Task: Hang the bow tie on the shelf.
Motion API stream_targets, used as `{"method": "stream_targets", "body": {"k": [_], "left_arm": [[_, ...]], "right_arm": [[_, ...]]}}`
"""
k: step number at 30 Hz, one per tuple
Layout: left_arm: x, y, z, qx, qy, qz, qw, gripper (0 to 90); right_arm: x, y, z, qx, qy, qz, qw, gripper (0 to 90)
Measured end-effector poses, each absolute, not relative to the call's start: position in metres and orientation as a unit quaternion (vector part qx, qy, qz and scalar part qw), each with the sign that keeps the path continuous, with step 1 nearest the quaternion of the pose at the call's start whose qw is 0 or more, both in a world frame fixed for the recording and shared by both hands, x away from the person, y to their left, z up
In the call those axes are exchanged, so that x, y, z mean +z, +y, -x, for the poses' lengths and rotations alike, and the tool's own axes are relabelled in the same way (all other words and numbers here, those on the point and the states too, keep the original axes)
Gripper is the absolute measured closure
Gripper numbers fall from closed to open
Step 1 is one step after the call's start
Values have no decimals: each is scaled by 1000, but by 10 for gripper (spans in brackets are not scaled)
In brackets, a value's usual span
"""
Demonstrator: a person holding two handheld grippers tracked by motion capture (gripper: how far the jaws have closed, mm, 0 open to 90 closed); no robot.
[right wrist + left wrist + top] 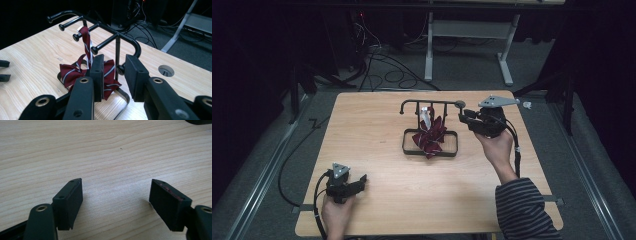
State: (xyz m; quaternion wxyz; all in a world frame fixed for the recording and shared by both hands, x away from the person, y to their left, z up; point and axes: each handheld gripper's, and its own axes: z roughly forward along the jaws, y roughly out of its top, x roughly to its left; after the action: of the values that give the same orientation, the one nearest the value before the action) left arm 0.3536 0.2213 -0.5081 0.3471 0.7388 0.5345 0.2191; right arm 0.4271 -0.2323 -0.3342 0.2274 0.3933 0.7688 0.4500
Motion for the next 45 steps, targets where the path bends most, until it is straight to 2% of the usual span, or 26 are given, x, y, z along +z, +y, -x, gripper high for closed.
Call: {"method": "stream_targets", "body": {"k": [45], "left_arm": [[-508,221,-354,220,533,-741,344,274]], "right_arm": [[-352,-281,-392,453,743,-434,234,687]]}}
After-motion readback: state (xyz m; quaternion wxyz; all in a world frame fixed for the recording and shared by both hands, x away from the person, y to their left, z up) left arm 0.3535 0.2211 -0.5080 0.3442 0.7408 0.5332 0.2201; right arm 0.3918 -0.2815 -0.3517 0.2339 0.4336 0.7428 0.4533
